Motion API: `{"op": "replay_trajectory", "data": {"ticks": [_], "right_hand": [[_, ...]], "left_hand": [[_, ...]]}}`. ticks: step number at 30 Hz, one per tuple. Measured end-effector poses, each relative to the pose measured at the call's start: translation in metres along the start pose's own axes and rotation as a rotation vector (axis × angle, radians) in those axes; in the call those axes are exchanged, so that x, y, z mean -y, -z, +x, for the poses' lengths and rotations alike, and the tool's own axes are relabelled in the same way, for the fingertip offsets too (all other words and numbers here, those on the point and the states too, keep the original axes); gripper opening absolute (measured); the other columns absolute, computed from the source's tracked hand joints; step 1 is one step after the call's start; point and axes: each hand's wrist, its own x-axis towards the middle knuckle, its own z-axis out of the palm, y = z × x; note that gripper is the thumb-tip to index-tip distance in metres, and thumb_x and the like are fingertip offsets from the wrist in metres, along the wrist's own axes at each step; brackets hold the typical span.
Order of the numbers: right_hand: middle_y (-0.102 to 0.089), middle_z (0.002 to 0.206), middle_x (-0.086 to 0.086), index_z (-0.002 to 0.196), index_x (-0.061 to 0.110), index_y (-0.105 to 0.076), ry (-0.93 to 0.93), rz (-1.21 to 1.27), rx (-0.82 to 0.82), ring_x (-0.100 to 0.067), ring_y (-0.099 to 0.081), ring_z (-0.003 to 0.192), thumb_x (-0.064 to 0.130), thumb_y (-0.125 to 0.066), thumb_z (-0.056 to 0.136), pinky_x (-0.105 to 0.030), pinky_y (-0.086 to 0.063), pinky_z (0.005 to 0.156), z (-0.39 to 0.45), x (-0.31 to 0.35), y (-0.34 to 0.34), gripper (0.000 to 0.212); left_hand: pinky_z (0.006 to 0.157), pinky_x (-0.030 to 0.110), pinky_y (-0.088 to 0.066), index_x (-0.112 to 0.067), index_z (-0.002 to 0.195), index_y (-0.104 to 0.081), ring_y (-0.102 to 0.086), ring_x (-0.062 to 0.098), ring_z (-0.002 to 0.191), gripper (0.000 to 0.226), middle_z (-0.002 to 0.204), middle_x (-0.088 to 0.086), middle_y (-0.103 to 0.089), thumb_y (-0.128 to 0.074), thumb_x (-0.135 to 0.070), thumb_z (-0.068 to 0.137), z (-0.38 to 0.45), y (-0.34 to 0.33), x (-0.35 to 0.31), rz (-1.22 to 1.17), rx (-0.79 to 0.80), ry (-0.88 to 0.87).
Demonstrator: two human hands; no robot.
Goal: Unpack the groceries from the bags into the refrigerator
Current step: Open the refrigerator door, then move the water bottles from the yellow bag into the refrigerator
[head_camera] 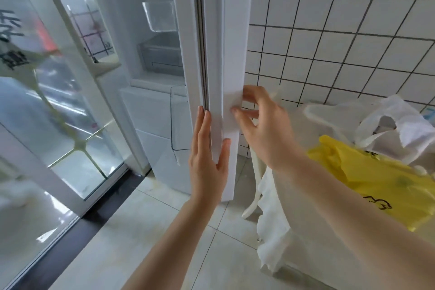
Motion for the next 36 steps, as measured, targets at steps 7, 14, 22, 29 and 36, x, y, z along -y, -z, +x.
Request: {"op": "replay_trajectory", "data": {"ticks": [7,14,22,29,36], "right_hand": [[-0.062,0.122,0.01,0.127,0.017,-0.053,-0.082,0.056,0.018,0.001,-0.061,0.103,0.029,-0.057,0.094,-0.006,-0.046,0.084,-0.011,-0.017,0.005,0.036],[-0.064,0.115,0.011,0.123,0.019,-0.057,-0.291,0.077,0.047,0.0,-0.06,0.105,0.023,-0.055,0.095,-0.002,-0.042,0.083,-0.049,-0.068,0.003,0.029],[-0.066,0.109,0.008,0.12,0.017,-0.058,-0.465,0.037,-0.044,-0.002,-0.061,0.102,0.02,-0.054,0.095,-0.005,-0.044,0.082,-0.111,-0.126,0.024,0.026],[-0.067,0.108,0.005,0.123,0.017,-0.055,-0.636,-0.013,-0.123,-0.009,-0.061,0.103,0.025,-0.052,0.096,-0.006,-0.041,0.077,-0.154,-0.182,0.072,0.028],[-0.066,0.109,0.006,0.121,0.018,-0.058,-0.682,-0.168,-0.155,-0.009,-0.058,0.108,0.024,-0.054,0.096,-0.022,-0.046,0.085,-0.155,-0.253,0.161,0.026]], "left_hand": [[0.112,0.031,-0.036,-0.007,0.143,-0.042,-0.03,0.012,0.144,0.059,0.154,0.005,-0.034,-0.058,0.008,0.088,-0.038,0.004,0.008,-0.013,0.045,0.12],[0.106,0.028,-0.039,-0.015,0.127,-0.054,-0.041,0.018,0.135,0.044,0.144,-0.003,-0.041,-0.052,0.001,0.086,-0.118,-0.006,0.016,0.015,0.195,0.189],[0.098,0.009,-0.034,-0.011,0.115,-0.06,-0.045,-0.005,0.117,0.034,0.122,-0.008,-0.053,-0.052,-0.001,0.084,-0.139,-0.041,0.012,-0.055,0.465,0.162],[0.089,0.022,-0.047,-0.028,0.115,-0.058,-0.055,0.007,0.102,0.028,0.113,-0.024,-0.051,-0.054,-0.011,0.093,-0.154,-0.104,0.0,-0.087,0.911,0.293],[0.101,0.028,-0.044,-0.028,0.121,-0.056,-0.047,0.001,0.118,0.031,0.123,-0.02,-0.049,-0.05,-0.015,0.093,-0.146,-0.216,-0.033,-0.106,1.115,0.22]]}}
